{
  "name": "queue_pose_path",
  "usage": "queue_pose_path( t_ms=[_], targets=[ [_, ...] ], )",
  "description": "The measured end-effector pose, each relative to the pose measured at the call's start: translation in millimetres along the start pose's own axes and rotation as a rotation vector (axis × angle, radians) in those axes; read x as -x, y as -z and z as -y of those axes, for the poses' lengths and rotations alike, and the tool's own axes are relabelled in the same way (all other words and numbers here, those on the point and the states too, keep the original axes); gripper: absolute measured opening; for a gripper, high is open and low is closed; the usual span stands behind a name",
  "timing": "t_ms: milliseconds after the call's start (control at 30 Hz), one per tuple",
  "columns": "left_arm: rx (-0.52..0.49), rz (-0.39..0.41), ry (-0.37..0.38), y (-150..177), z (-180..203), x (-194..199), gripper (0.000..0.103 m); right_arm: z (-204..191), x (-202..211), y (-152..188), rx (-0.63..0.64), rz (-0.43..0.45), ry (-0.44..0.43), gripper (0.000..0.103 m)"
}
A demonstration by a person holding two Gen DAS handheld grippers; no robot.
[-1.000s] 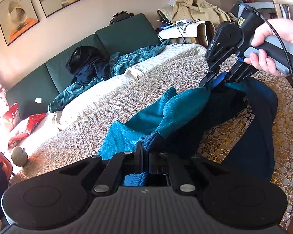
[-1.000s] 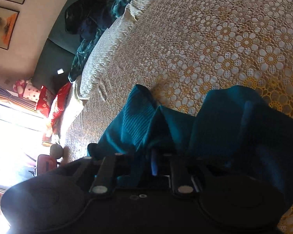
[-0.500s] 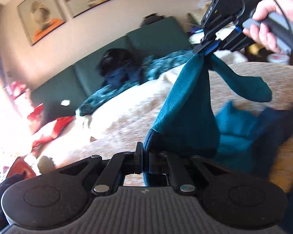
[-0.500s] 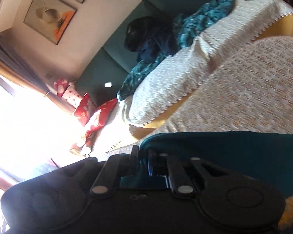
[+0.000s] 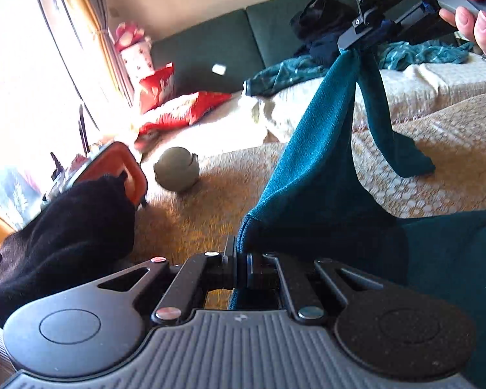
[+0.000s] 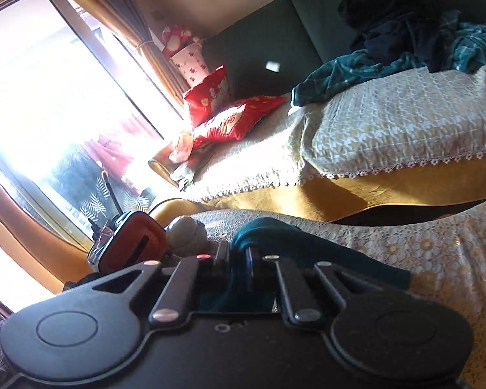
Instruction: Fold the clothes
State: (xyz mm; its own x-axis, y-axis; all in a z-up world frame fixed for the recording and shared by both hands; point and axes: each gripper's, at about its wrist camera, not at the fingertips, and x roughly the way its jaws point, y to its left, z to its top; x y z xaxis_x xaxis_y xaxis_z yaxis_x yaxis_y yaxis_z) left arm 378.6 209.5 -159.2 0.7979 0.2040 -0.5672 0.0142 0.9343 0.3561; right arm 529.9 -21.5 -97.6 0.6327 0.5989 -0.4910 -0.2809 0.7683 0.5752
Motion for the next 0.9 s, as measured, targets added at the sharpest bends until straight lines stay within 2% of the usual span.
queue_pose_path(
  t_ms=[100, 233, 467, 533, 600, 633, 700, 800, 900],
  targets=[
    [0.025, -0.045, -0.004, 16, -6, -11, 0.004, -8, -31, 10, 0.026, -0.049, 0.011, 0.103],
    [0.018, -0.062, 0.007, 24, -3, -13, 0.004, -11, -50, 15, 0.055, -0.073, 0.027, 0.103],
    [0.017, -0.052, 0.023, 16, -4, -22, 0.005, -23, -84, -14, 0.117, -0.086, 0.075, 0.103],
    [0.04, -0.079, 0.034, 15, -8, -31, 0.005, -29, -97, -23, 0.154, -0.093, 0.085, 0.103],
    [0.046, -0.151, 0.052, 18, -8, -44, 0.005, -35, -106, -27, 0.206, -0.104, 0.104, 0.103],
    [0.047, -0.185, 0.057, 21, -8, -50, 0.005, -37, -115, -27, 0.243, -0.175, 0.124, 0.103],
    [0.056, -0.191, 0.055, 25, -8, -52, 0.006, -36, -136, -15, 0.293, -0.376, 0.218, 0.103],
    [0.094, -0.178, 0.052, 24, -13, -50, 0.006, -27, -118, -6, 0.309, -0.295, 0.225, 0.103],
    [0.125, -0.16, 0.052, 18, -20, -45, 0.007, -7, -103, -4, 0.295, -0.302, 0.264, 0.103]
  ],
)
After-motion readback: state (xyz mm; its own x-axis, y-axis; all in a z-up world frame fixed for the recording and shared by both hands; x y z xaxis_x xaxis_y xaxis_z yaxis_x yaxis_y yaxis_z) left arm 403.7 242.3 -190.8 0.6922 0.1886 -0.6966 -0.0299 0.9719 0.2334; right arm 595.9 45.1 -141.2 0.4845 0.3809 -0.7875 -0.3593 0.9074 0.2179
